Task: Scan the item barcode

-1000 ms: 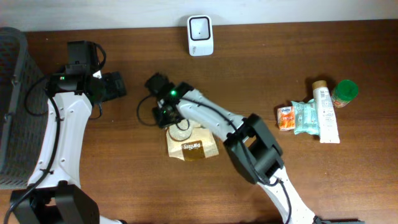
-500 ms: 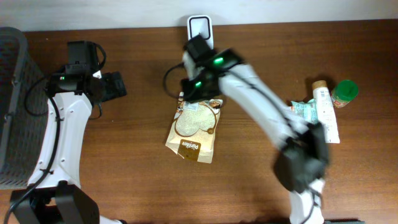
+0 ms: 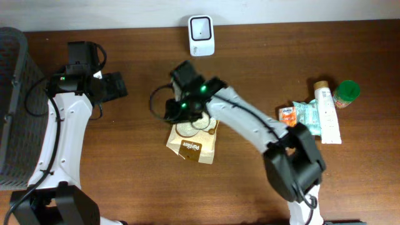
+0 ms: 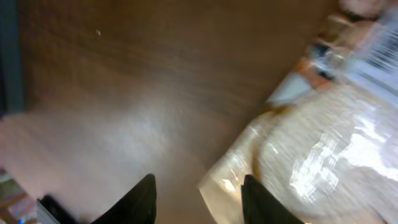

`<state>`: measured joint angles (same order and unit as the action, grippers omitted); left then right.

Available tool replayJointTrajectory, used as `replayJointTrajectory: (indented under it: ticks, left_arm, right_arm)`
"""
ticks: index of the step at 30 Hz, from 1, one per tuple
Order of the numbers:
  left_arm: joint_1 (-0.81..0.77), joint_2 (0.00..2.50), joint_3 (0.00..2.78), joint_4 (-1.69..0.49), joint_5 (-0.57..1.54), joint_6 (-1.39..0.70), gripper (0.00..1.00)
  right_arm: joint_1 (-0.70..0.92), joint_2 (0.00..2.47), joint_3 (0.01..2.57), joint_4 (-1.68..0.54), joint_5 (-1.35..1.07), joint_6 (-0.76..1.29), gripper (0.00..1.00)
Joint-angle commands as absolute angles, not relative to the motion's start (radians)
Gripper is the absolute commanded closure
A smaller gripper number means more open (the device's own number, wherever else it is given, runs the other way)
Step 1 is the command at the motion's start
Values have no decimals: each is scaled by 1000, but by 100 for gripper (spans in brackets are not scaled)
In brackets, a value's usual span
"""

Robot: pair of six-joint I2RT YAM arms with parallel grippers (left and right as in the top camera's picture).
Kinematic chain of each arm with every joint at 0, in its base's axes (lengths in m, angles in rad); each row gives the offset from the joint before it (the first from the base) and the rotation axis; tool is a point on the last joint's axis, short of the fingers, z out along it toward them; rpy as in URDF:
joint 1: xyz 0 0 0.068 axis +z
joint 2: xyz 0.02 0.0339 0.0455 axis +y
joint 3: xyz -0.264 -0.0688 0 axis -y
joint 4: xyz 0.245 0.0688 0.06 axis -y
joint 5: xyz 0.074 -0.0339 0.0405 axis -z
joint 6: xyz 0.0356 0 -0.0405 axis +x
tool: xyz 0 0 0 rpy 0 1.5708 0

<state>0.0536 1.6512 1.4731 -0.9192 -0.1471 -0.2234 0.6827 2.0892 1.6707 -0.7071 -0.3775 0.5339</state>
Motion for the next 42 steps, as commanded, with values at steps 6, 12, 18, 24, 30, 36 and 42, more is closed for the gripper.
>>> replayJointTrajectory:
  ticks: [6, 12, 18, 24, 30, 36, 42]
  left_arm:
    - [55, 1647, 1487, -917, -155, -204, 1]
    - [55, 1647, 1487, -917, -155, -204, 1]
    - [55, 1647, 1487, -917, -155, -204, 1]
    - [55, 1647, 1487, -917, -155, -204, 1]
    - [55, 1647, 1487, -917, -155, -204, 1]
    - [55, 1647, 1487, -917, -155, -204, 1]
    - [55, 1647, 1487, -917, -155, -204, 1]
  right_arm:
    - [733, 2184, 1608, -609, -382, 611, 42]
    - [722, 2191, 1608, -719, -382, 571, 42]
    - [670, 2189, 1621, -818, -386, 454, 42]
    - [620, 2148, 1709, -919, -461, 283, 46]
    - [512, 1985, 1876, -1179, -467, 92, 45]
    - [352, 1748, 1901, -1423, -445, -80, 41]
    - [205, 1673, 1808, -1483, -451, -83, 36]
